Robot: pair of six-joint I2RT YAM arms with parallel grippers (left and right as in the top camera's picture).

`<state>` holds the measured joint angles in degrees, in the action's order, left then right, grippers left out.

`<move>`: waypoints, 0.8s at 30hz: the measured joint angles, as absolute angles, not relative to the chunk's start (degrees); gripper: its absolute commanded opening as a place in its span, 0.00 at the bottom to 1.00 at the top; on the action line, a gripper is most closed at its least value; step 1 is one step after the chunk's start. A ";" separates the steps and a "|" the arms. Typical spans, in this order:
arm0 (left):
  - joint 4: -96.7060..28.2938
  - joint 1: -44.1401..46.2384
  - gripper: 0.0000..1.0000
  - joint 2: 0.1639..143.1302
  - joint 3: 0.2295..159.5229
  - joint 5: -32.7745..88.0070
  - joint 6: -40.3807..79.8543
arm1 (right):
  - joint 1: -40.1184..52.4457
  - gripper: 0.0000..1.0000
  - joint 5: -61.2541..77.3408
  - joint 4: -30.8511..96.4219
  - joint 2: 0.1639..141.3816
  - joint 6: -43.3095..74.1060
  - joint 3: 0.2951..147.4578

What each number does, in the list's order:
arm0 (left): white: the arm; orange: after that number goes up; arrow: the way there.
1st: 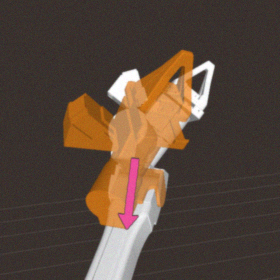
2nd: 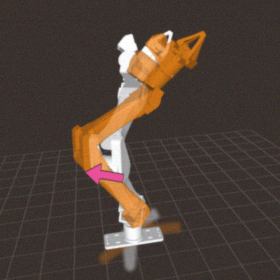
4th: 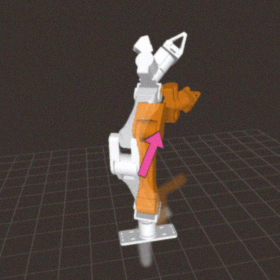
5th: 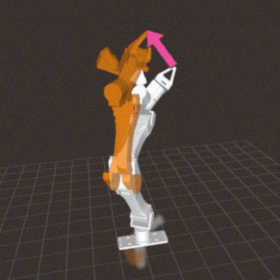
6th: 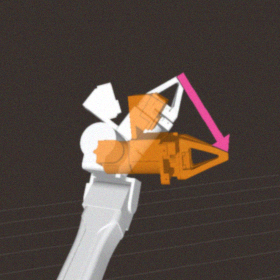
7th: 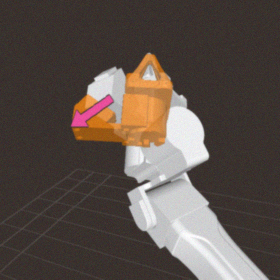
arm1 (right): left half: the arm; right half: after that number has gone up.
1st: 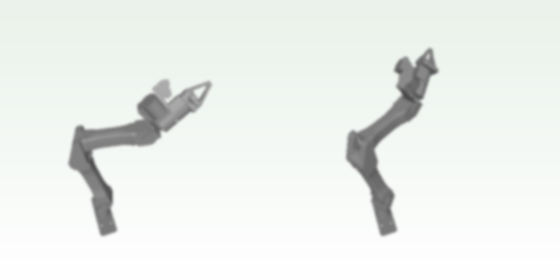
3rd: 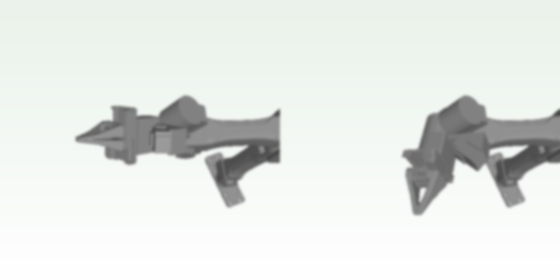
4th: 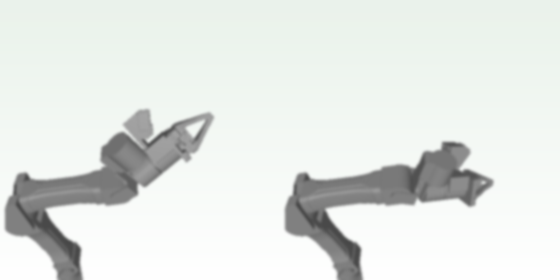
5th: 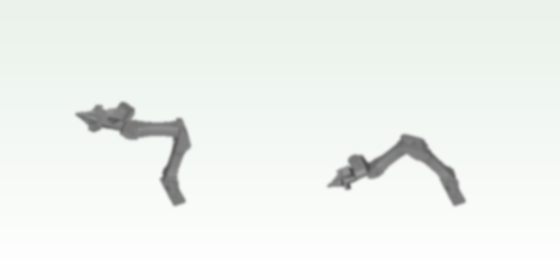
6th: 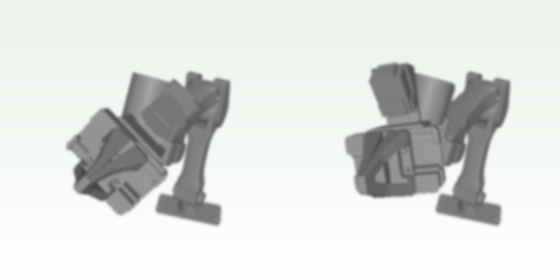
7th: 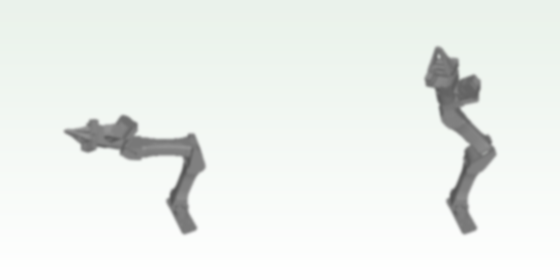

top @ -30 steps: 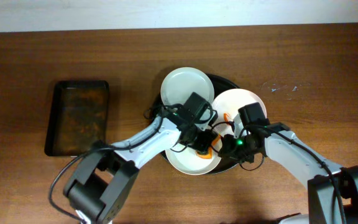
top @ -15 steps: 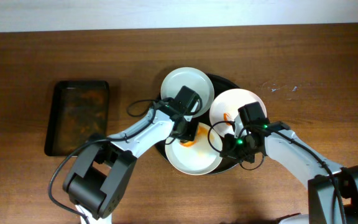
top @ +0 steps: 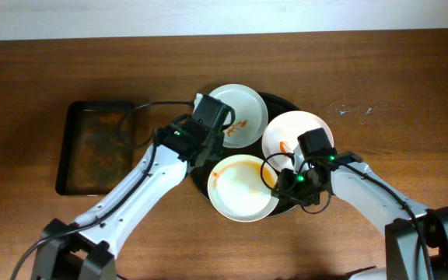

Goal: Clean dirty plates on tray and stack at the side
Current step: 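Scrub the front plate with the sponge in the left gripper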

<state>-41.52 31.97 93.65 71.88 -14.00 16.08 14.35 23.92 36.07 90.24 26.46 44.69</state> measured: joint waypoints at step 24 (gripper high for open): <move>-35.24 38.85 0.01 102.21 64.23 2.20 16.05 | 14.35 0.17 24.93 35.75 90.24 26.44 44.66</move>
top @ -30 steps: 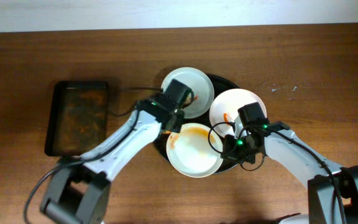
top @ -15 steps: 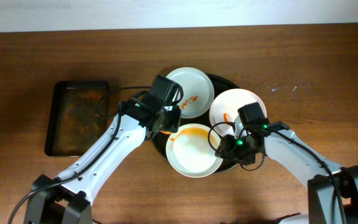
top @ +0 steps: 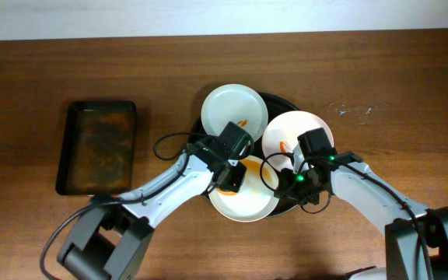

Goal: Clean dirty plates on tray and stack at the side
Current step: 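Scrub the front plate with the sponge in the left gripper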

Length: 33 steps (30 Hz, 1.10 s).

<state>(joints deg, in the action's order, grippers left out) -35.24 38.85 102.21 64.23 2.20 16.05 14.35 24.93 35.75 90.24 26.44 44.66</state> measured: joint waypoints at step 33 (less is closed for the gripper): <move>-39.62 39.09 0.01 106.39 72.03 -36.01 16.29 | 14.41 0.04 22.70 40.53 90.21 26.74 45.10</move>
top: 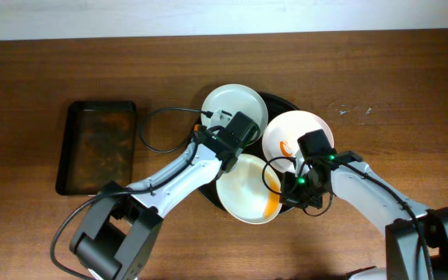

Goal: Clean dirty plates on tray and stack at the side
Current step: 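Scrub the front plate with the sponge in the left gripper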

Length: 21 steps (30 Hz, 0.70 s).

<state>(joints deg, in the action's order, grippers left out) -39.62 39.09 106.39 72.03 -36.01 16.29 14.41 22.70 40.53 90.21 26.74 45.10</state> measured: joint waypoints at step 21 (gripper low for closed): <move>-42.28 28.95 0.01 91.81 72.25 -22.26 16.58 | 14.41 0.39 13.52 60.73 89.19 20.34 58.19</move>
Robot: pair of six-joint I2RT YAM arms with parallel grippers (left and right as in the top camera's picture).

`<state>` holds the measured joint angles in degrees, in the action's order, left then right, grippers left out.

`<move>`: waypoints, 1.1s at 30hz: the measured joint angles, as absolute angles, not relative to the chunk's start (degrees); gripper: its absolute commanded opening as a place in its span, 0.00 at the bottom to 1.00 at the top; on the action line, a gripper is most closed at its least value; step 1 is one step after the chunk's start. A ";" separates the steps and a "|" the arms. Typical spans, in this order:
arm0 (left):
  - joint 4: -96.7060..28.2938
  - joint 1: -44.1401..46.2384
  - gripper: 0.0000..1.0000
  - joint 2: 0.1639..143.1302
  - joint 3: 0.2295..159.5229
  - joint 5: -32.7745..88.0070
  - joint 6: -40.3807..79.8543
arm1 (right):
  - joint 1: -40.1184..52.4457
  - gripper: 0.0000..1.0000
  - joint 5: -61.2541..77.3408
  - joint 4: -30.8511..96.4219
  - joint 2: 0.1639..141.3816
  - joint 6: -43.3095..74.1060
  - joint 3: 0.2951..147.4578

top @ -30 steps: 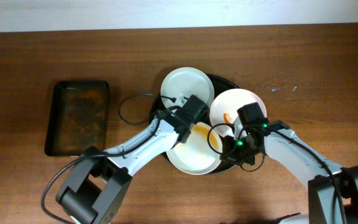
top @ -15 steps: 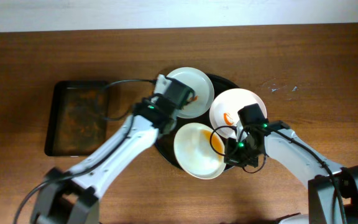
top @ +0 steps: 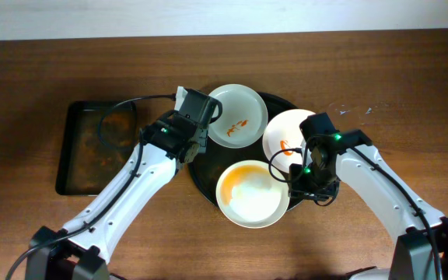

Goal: Clean dirty plates on tray and stack at the side
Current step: 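Scrub the front plate with the sponge in the left gripper, then lift the cleaned front plate with the right gripper and place it right of the tray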

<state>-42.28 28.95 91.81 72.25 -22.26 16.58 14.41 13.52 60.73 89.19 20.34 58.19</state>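
Three white plates rest on a round black tray (top: pixel 205 173). The back plate (top: pixel 239 115) carries a small orange smear, and the right plate (top: pixel 286 128) an orange mark. The front plate (top: pixel 253 194) shows an orange ring of sauce around a pale middle and overhangs the tray's front edge. My right gripper (top: pixel 295 176) sits at this plate's right rim and looks shut on it. My left gripper (top: pixel 201 138) hovers beside the back plate's left edge, over the tray's left rim. Its fingers are hidden under the wrist.
A black rectangular pan (top: pixel 96 148) with brownish residue lies on the wooden table to the left of the tray. Cables loop from the left arm over the pan's right edge. A faint white smudge (top: pixel 352 110) marks the table at the right.
My left gripper has moved from the front plate's back rim to the left, beside the back plate. The front plate's sauce, pooled at its right edge before, now rings the plate. My right gripper stays at its rim.
First my left gripper was between the back and front plates, with my right gripper at the front plate's right rim. Then the left one was over the front plate, later at its back rim with sauce pooled to the right. Now it is off the plate, to the left.
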 measured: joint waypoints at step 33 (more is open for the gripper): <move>-42.48 21.78 0.01 91.81 72.25 -14.76 16.60 | 15.84 0.04 -7.81 58.11 87.13 16.60 69.87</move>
<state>-42.48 21.78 91.81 72.25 -14.76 16.60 15.84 -7.81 58.11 87.13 16.60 69.87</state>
